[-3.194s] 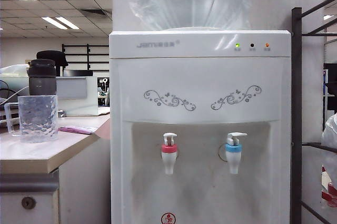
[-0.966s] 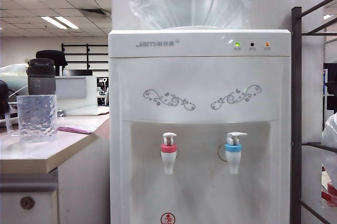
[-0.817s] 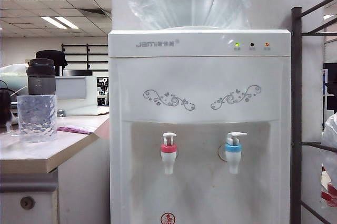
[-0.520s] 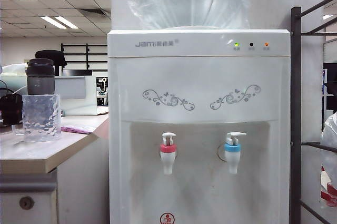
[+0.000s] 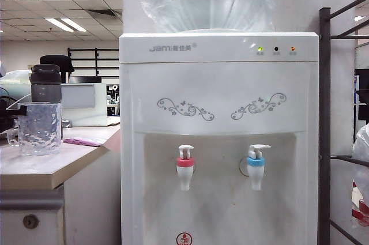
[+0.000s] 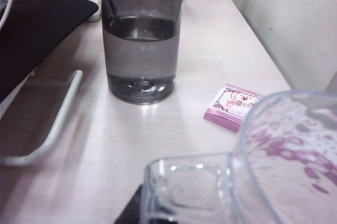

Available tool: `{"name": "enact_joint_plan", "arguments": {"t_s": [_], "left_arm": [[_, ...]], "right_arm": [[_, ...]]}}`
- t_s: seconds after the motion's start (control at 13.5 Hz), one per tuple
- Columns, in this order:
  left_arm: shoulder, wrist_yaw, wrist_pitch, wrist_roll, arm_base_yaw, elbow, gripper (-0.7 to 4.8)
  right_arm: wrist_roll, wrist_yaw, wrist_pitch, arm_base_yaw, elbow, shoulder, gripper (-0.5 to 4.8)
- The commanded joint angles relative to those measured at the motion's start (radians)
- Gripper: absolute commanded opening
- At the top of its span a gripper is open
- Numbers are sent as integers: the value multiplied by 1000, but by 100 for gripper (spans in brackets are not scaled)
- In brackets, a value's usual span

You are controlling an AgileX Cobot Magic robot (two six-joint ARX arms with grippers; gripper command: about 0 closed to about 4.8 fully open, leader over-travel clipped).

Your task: Pick up the plastic mug from the left desk, go to the hot water outlet of the water dispenser, press the vertical switch to get some water, then put the mug back on the desk.

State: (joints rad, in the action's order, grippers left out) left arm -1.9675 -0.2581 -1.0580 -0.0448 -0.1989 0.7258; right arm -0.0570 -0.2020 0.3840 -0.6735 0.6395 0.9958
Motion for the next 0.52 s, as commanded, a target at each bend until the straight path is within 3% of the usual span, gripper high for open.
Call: {"name": "enact_joint_plan", "arguments": {"t_s": [0.07,0.52], "left_arm": [[1,24,5,-7,-1,-2,-5],[1,29,5,-7,0,-2,-5]], "right_arm": [[5,2,11,-1,4,-4,479],[31,29,9,-4,4,-3,479]]}}
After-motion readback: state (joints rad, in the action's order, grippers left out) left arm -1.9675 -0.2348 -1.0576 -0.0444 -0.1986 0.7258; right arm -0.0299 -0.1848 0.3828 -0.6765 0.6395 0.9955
